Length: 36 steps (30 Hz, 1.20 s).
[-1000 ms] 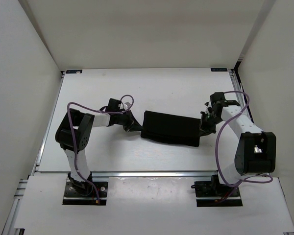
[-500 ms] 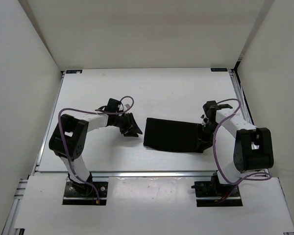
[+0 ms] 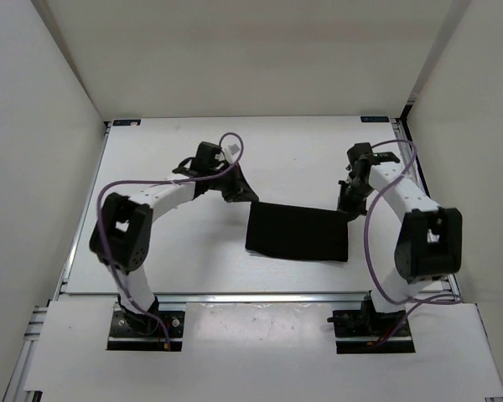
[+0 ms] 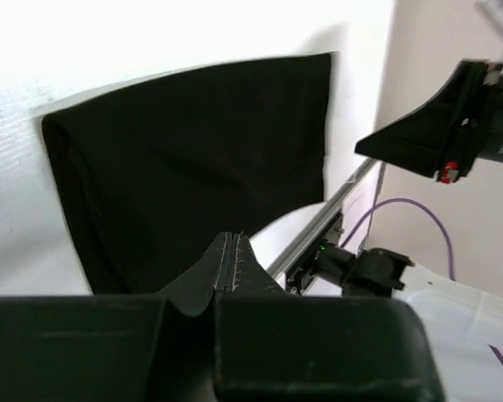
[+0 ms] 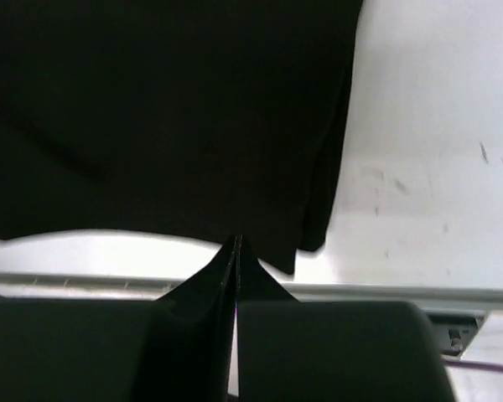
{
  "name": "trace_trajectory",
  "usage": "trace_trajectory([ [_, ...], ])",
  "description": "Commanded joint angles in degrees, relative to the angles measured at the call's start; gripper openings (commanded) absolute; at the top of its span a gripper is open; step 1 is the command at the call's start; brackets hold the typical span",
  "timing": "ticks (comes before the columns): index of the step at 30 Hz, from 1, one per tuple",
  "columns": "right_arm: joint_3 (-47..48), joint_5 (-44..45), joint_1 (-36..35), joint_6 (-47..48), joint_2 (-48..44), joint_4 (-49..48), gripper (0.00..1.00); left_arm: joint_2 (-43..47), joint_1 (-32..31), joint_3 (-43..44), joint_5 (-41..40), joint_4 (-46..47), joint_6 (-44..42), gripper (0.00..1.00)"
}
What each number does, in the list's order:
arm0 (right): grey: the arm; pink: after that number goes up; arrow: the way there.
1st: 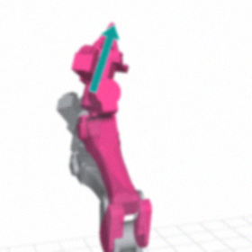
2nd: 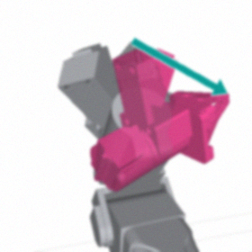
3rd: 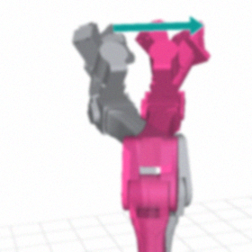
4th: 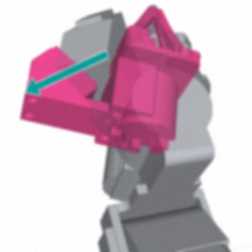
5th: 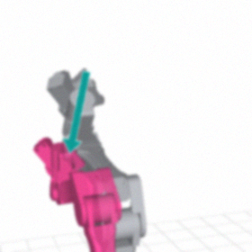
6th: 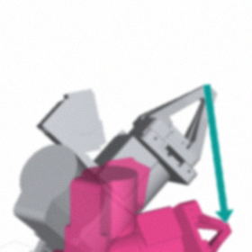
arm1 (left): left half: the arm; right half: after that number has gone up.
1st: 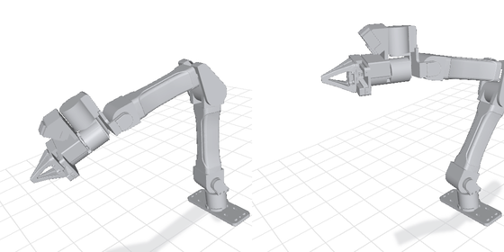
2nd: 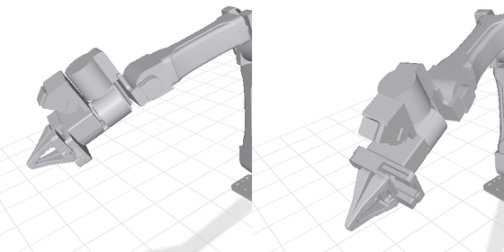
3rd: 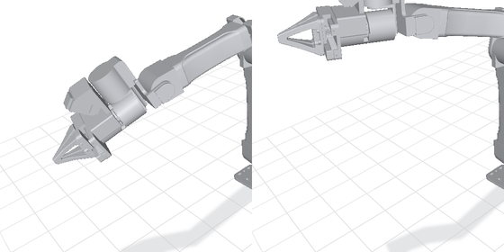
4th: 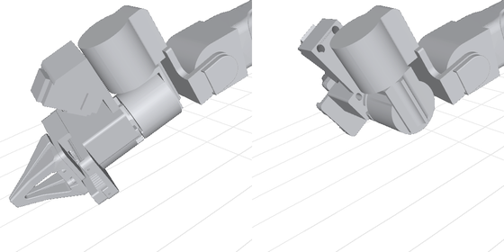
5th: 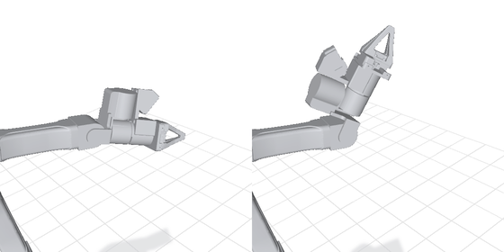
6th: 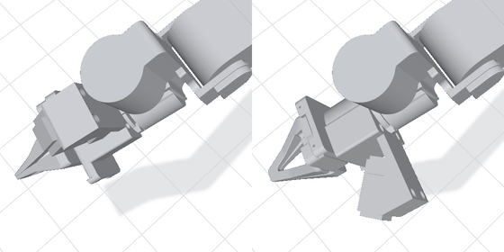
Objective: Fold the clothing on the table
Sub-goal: Fold the skirt
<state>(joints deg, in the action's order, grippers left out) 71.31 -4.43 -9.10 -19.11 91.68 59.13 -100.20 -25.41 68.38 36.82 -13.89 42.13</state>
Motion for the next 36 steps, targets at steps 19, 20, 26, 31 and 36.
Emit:
trace_trajectory([
  [19,17.35,-2.95,-5.74,0.13,28.45,-5.43,0.0,-2.72,2.02,-14.67,-16.69,0.71,-3.37,0.0],
  [20,19.98,-3.65,-6.19,0.74,29.69,-5.08,0.0,-2.11,2.73,-14.33,-16.95,0.45,-3.37,0.0],
  [26,21.87,-5.32,-7.51,2.76,23.83,-10.43,0.38,-1.31,5.1,-14.59,-16.34,-0.7,-4.25,0.0],
  [31,13.08,-9.37,-2.07,3.47,15.48,-13.25,0.49,-0.43,4.23,-14.59,-14.93,-0.44,-3.72,0.0],
  [36,0.26,-11.56,1.9,4.7,10.63,-17.9,0.51,-0.87,4.49,-13.45,-14.49,-1.23,-4.07,0.0],
])
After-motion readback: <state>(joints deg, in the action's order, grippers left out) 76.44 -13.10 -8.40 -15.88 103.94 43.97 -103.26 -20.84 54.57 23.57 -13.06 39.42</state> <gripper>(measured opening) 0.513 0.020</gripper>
